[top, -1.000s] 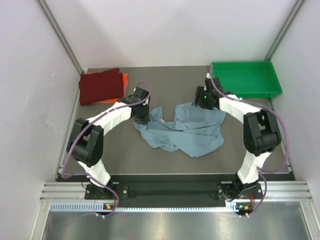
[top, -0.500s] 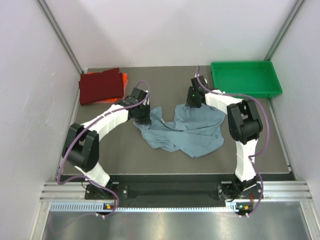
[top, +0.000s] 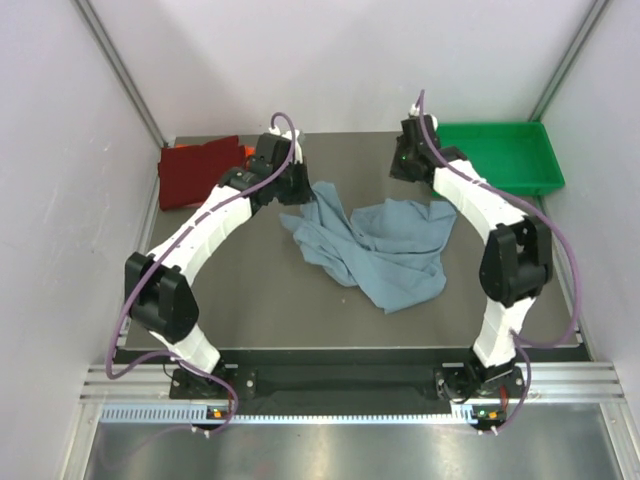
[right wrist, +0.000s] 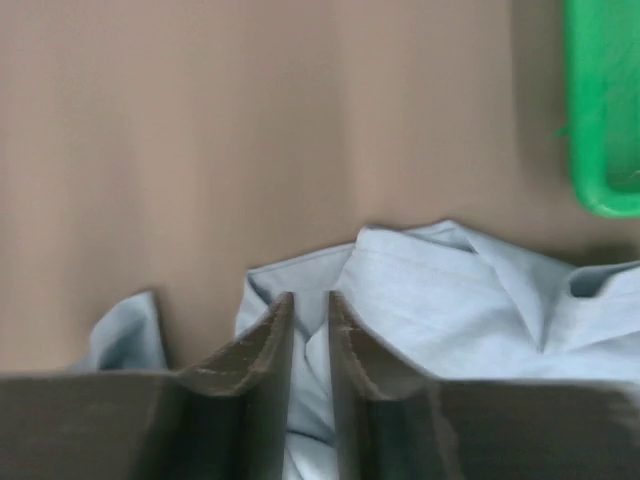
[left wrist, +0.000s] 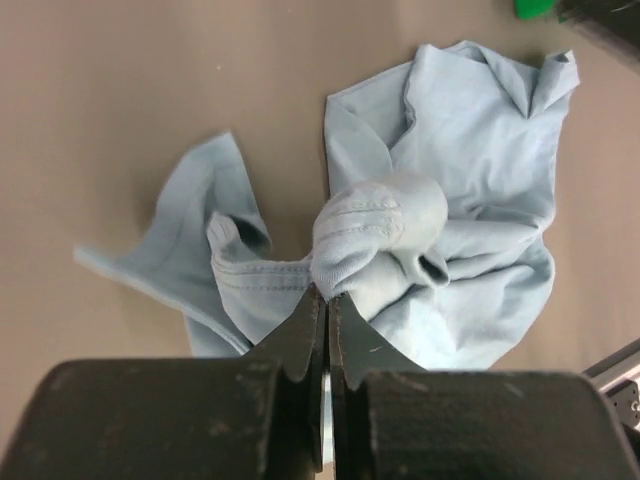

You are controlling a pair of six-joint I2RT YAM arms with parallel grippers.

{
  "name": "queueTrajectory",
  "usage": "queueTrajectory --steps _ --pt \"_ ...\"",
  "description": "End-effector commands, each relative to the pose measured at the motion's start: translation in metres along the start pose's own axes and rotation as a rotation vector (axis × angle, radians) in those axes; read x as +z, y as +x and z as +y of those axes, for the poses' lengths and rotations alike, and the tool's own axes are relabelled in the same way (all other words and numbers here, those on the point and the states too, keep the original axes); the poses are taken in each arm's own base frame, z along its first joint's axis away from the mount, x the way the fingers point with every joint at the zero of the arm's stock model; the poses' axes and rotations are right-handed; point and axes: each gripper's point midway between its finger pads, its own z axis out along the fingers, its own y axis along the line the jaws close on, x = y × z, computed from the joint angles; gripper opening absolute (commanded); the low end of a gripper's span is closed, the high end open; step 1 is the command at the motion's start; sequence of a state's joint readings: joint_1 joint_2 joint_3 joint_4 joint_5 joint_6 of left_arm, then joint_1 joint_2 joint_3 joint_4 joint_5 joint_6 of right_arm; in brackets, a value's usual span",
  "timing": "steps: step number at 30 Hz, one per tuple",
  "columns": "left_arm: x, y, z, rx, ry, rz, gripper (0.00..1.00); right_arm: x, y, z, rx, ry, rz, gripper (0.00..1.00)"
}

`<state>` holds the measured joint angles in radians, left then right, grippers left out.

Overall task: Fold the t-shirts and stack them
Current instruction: Flatten the tshirt out

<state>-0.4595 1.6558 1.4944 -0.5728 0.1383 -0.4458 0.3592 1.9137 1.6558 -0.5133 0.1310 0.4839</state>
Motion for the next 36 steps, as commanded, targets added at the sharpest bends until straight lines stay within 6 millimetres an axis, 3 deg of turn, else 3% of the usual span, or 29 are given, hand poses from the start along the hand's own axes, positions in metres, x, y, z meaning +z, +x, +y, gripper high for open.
queueTrajectory --steps 1,4,9,15,20,25,26,29,30,32,34,36 --pt "-0.009 0.0 -0.004 -0.007 0.017 -0.003 0.0 -0.028 -0.016 -0.001 0.02 -0.014 -0.055 0.23" --pt "-0.012 0.021 -0.003 -0.008 0.061 0.013 0.0 -0.011 0.006 -0.003 0.032 -0.01 0.015 0.35" --pt "-0.015 0.052 0.011 -0.022 0.037 0.052 0.0 0.013 0.013 -0.007 0.069 0.033 0.037 0.39" --pt "-0.019 0.084 0.027 -0.045 0.014 0.083 0.0 0.052 0.037 -0.016 0.07 0.093 0.105 0.41" --pt "-0.019 0.099 0.027 -0.054 0.037 0.115 0.0 0.076 0.058 -0.02 0.088 0.12 0.164 0.41" --pt "-0.019 0.1 0.027 -0.047 0.051 0.099 0.0 0.095 0.06 -0.02 0.105 0.132 0.153 0.41" --pt "-0.018 0.1 0.026 -0.048 0.054 0.099 0.0 0.1 0.063 -0.023 0.108 0.139 0.162 0.4" --pt "-0.017 0.1 0.03 -0.041 0.032 0.1 0.0 0.101 0.067 -0.024 0.112 0.148 0.167 0.23" --pt "-0.017 0.1 0.033 -0.036 0.018 0.104 0.0 0.099 0.064 -0.025 0.112 0.154 0.154 0.11" --pt "-0.017 0.097 0.036 -0.033 -0.007 0.093 0.0 0.093 0.05 -0.025 0.113 0.147 0.115 0.0" --pt "-0.016 0.09 0.045 -0.025 -0.059 0.073 0.0 0.082 0.028 -0.027 0.101 0.142 0.065 0.0" --pt "-0.018 0.071 0.046 -0.023 -0.095 0.032 0.0 0.071 0.005 -0.024 0.099 0.122 0.024 0.0"
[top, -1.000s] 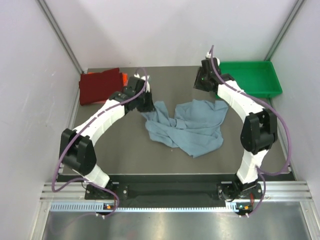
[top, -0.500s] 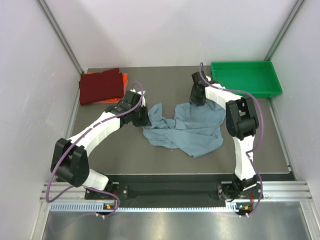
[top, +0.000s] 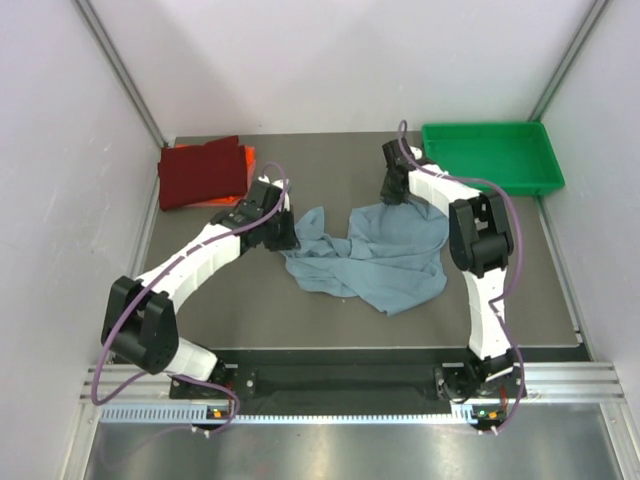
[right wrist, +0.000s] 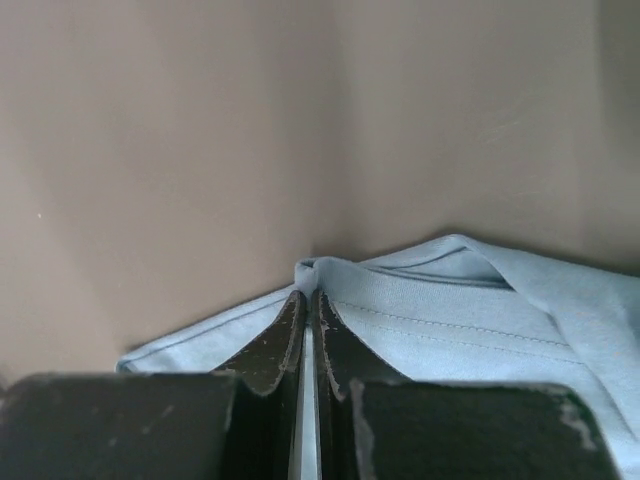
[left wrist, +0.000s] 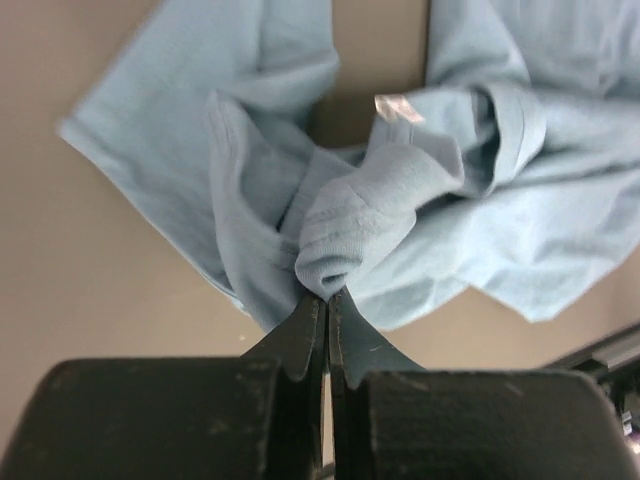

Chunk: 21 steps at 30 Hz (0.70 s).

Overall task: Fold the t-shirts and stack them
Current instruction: Flatten the tshirt out

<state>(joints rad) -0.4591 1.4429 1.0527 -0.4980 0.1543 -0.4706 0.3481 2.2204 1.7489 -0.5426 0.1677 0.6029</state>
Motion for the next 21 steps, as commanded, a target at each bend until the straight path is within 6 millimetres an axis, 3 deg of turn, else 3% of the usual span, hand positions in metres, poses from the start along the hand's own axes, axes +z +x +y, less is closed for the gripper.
queueTrajectory --steps 1,3,4,5,6,7,8,9,10,12,13,15,16,18,19,20,21 --pt "-0.013 -0.044 -0.002 0.008 -0.045 -0.121 0.0 -0.047 -0.072 0.005 0.029 -0.057 -0.174 0.0" --pt "-0.023 -0.075 -0.013 -0.001 -0.028 -0.181 0.0 -0.085 -0.101 0.004 0.035 -0.08 -0.237 0.0" --pt "-0.029 -0.084 -0.014 -0.007 -0.032 -0.19 0.0 -0.116 -0.121 -0.002 0.047 -0.09 -0.294 0.0" --pt "-0.045 -0.111 -0.027 -0.001 -0.012 -0.25 0.0 -0.134 -0.129 -0.008 0.036 -0.086 -0.312 0.0" --pt "-0.049 -0.121 -0.029 -0.002 -0.018 -0.259 0.0 -0.152 -0.137 -0.014 0.04 -0.088 -0.339 0.0" --pt "-0.056 -0.126 -0.029 -0.005 -0.034 -0.257 0.0 -0.189 -0.153 -0.026 0.062 -0.102 -0.399 0.0" --pt "-0.072 -0.145 -0.04 0.0 -0.016 -0.307 0.0 -0.2 -0.151 -0.037 0.058 -0.094 -0.405 0.0" --pt "-0.08 -0.15 -0.042 -0.007 -0.015 -0.325 0.0 -0.214 -0.15 -0.048 0.067 -0.092 -0.414 0.0" --pt "-0.086 -0.153 -0.044 -0.008 -0.012 -0.337 0.0 -0.249 -0.156 -0.063 0.087 -0.117 -0.459 0.0" --pt "-0.098 -0.151 -0.045 -0.013 -0.005 -0.345 0.0 -0.26 -0.141 -0.096 0.103 -0.084 -0.442 0.0" --pt "-0.101 -0.148 -0.045 -0.015 -0.002 -0.345 0.0 -0.289 -0.136 -0.105 0.112 -0.097 -0.485 0.0" --pt "-0.106 -0.13 -0.041 -0.023 0.01 -0.334 0.0 -0.286 -0.105 -0.132 0.111 -0.053 -0.438 0.0" --pt "-0.105 -0.121 -0.036 -0.031 0.003 -0.328 0.0 -0.291 -0.076 -0.146 0.11 -0.032 -0.413 0.0" --pt "-0.097 -0.087 -0.016 -0.06 -0.031 -0.292 0.0 -0.29 -0.044 -0.16 0.124 -0.02 -0.392 0.0" --pt "-0.092 -0.074 -0.009 -0.072 -0.04 -0.273 0.0 -0.304 -0.029 -0.161 0.124 -0.053 -0.425 0.0" --pt "-0.084 -0.046 0.003 -0.085 -0.056 -0.227 0.0 -0.278 0.008 -0.173 0.137 -0.025 -0.34 0.0" --pt "-0.081 -0.035 0.008 -0.109 -0.056 -0.217 0.0 -0.273 0.027 -0.175 0.139 -0.037 -0.313 0.0"
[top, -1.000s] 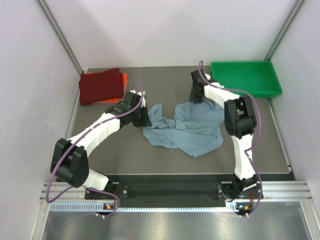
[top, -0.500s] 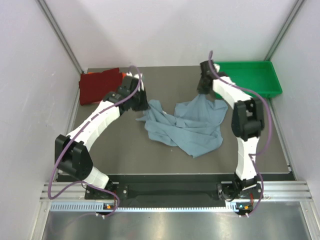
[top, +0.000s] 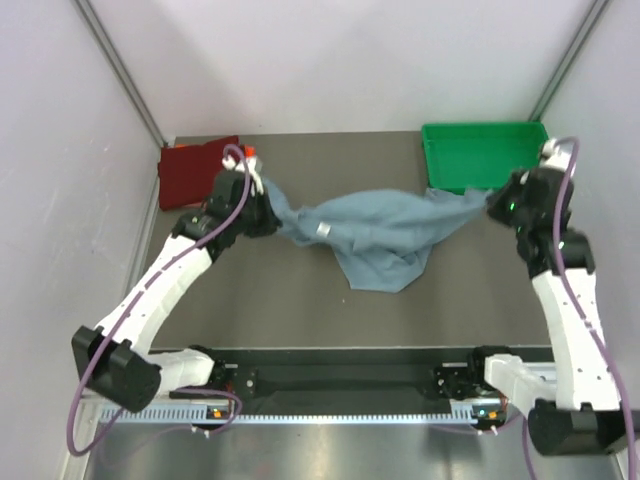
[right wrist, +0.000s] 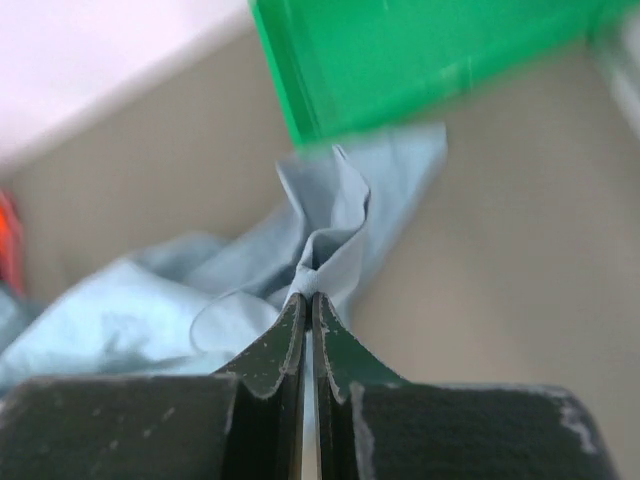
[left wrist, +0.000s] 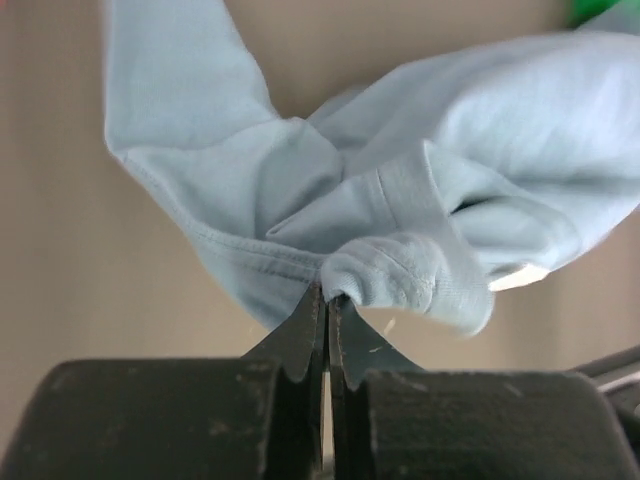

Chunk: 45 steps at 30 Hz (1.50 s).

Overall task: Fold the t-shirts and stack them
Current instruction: Flatten the tshirt out

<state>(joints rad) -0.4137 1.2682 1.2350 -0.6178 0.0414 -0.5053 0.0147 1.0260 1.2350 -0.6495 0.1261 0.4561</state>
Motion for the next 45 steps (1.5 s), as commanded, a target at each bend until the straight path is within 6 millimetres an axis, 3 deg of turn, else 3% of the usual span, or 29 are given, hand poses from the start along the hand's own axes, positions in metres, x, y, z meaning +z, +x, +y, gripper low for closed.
queueTrajectory --steps 1,2,4,5,6,8,10,12,15,16,19,22,24,25,26,29,30,32,35,36,41,45 --pt "-0.002 0.053 0.03 -0.073 -0.057 0.078 0.0 -0.006 0.103 -0.037 -0.012 0.041 0.235 0.0" --pt "-0.004 0.077 0.04 -0.087 -0.069 0.111 0.0 -0.006 0.142 -0.052 0.001 0.061 0.311 0.0" --pt "-0.004 0.097 0.043 -0.13 -0.05 0.143 0.03 -0.016 0.183 -0.066 0.018 0.051 0.364 0.01" --pt "-0.003 0.117 0.05 -0.148 -0.051 0.176 0.14 -0.02 0.194 -0.07 0.035 0.055 0.379 0.04" --pt "-0.004 0.128 0.044 -0.181 -0.011 0.21 0.21 -0.023 0.204 -0.066 0.048 0.022 0.395 0.06" --pt "-0.003 0.145 0.045 -0.205 0.018 0.236 0.46 -0.037 0.195 -0.056 0.056 -0.008 0.371 0.14" --pt "-0.005 0.148 0.044 -0.231 0.025 0.238 0.53 -0.042 0.182 -0.053 0.058 -0.016 0.33 0.23" --pt "-0.009 0.137 0.046 -0.231 0.008 0.19 0.57 -0.044 0.178 -0.051 0.053 -0.017 0.33 0.28" --pt "-0.016 0.106 0.054 -0.214 -0.069 0.069 0.62 -0.042 0.171 -0.041 0.05 -0.054 0.338 0.35" --pt "-0.02 0.084 0.062 -0.199 -0.129 -0.013 0.65 -0.041 0.168 -0.038 0.048 -0.064 0.333 0.36" --pt "-0.02 0.053 0.068 -0.148 -0.173 -0.083 0.68 -0.031 0.149 -0.029 0.025 -0.084 0.285 0.38" --pt "-0.006 0.033 0.077 -0.161 -0.18 -0.095 0.68 -0.022 0.133 -0.007 0.009 -0.154 0.29 0.39" --pt "0.007 0.023 0.095 -0.231 -0.192 -0.08 0.68 -0.018 0.128 0.008 0.017 -0.206 0.3 0.38" --pt "0.011 0.021 0.1 -0.255 -0.182 -0.069 0.68 -0.013 0.125 0.014 0.031 -0.21 0.304 0.38" --pt "0.019 0.019 0.118 -0.297 -0.215 -0.063 0.68 -0.009 0.12 0.02 0.031 -0.228 0.29 0.36" --pt "0.039 0.013 0.147 -0.344 -0.223 -0.059 0.66 -0.001 0.122 0.038 0.002 -0.27 0.308 0.36" --pt "0.046 0.015 0.147 -0.359 -0.192 -0.035 0.65 0.003 0.129 0.042 -0.022 -0.277 0.335 0.36" --pt "0.059 0.008 0.172 -0.405 -0.201 -0.022 0.62 0.007 0.133 0.044 -0.072 -0.279 0.35 0.36" --pt "0.077 0.004 0.193 -0.393 -0.208 -0.007 0.62 0.019 0.141 0.037 -0.104 -0.25 0.36 0.35" --pt "0.087 0.012 0.204 -0.391 -0.232 0.045 0.62 0.023 0.144 0.038 -0.108 -0.262 0.362 0.35" --pt "0.116 0.022 0.23 -0.385 -0.298 0.139 0.57 0.033 0.154 0.05 -0.119 -0.307 0.387 0.33" --pt "0.129 0.012 0.237 -0.361 -0.298 0.126 0.55 0.038 0.154 0.054 -0.134 -0.307 0.392 0.32"
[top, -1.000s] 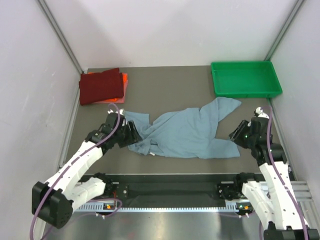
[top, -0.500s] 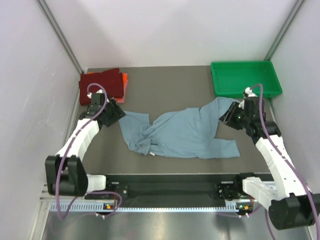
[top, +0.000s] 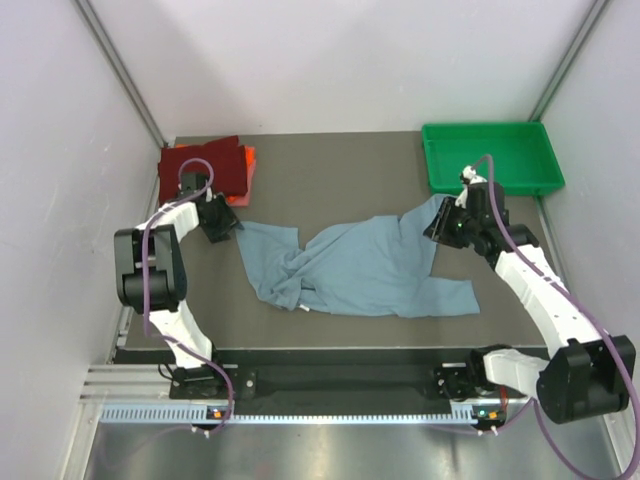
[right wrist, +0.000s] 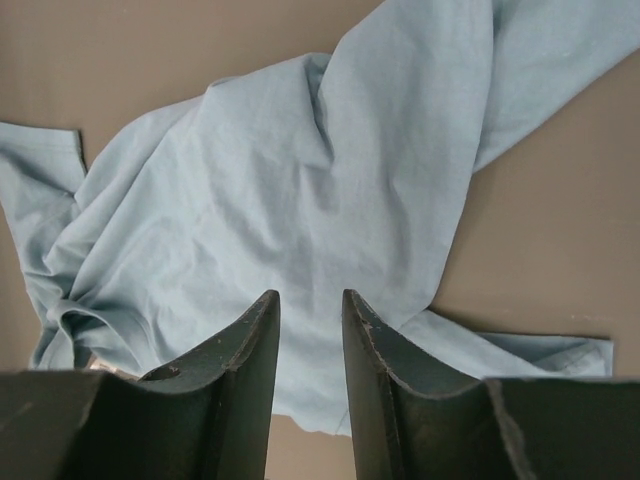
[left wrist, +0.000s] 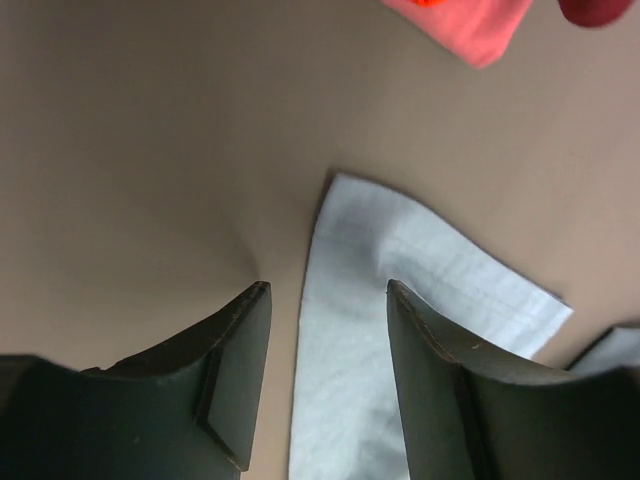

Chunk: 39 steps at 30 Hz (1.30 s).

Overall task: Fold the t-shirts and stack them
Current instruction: Flatten the tshirt out

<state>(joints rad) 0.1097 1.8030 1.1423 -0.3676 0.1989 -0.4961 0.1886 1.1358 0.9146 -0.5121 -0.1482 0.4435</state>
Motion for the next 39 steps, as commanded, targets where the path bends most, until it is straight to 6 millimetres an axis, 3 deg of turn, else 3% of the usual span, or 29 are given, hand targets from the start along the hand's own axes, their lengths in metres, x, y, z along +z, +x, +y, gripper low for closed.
queueTrajectory --steps 1,8,19,23,28,29,31,33,35,38,39 --pt "0.0 -0.029 -0.011 0.057 0.029 -0.074 0.55 0.004 -0.017 0.014 -0.049 -0.042 -0.049 0.32" --pt "0.01 -0.032 0.008 0.087 -0.085 -0.074 0.5 0.008 -0.02 0.011 -0.06 -0.029 -0.058 0.31" --pt "0.025 -0.021 -0.002 0.161 -0.146 -0.024 0.45 0.01 -0.022 0.004 -0.069 0.007 -0.09 0.31" --pt "0.033 -0.011 0.021 0.163 -0.266 0.027 0.36 0.009 -0.02 0.001 -0.08 0.018 -0.089 0.31" --pt "0.031 -0.012 0.018 0.199 -0.307 0.015 0.29 0.011 -0.018 -0.001 -0.08 0.022 -0.085 0.31" --pt "0.031 -0.01 0.021 0.2 -0.325 0.027 0.26 0.011 -0.018 0.0 -0.079 0.019 -0.083 0.31" --pt "0.033 -0.004 0.007 0.22 -0.311 0.038 0.14 0.012 -0.019 -0.001 -0.076 0.025 -0.084 0.31" --pt "0.031 0.003 0.0 0.219 -0.297 0.053 0.0 0.014 -0.018 -0.003 -0.062 0.042 -0.079 0.31" --pt "0.023 0.005 -0.011 0.236 -0.281 0.048 0.0 0.019 -0.019 -0.003 -0.031 0.045 -0.075 0.32" --pt "-0.006 0.0 -0.009 0.205 -0.329 0.008 0.0 0.033 -0.022 -0.003 -0.022 0.089 -0.057 0.32" --pt "-0.014 0.007 -0.002 0.192 -0.355 0.013 0.0 0.042 -0.025 -0.003 -0.029 0.122 -0.048 0.32"
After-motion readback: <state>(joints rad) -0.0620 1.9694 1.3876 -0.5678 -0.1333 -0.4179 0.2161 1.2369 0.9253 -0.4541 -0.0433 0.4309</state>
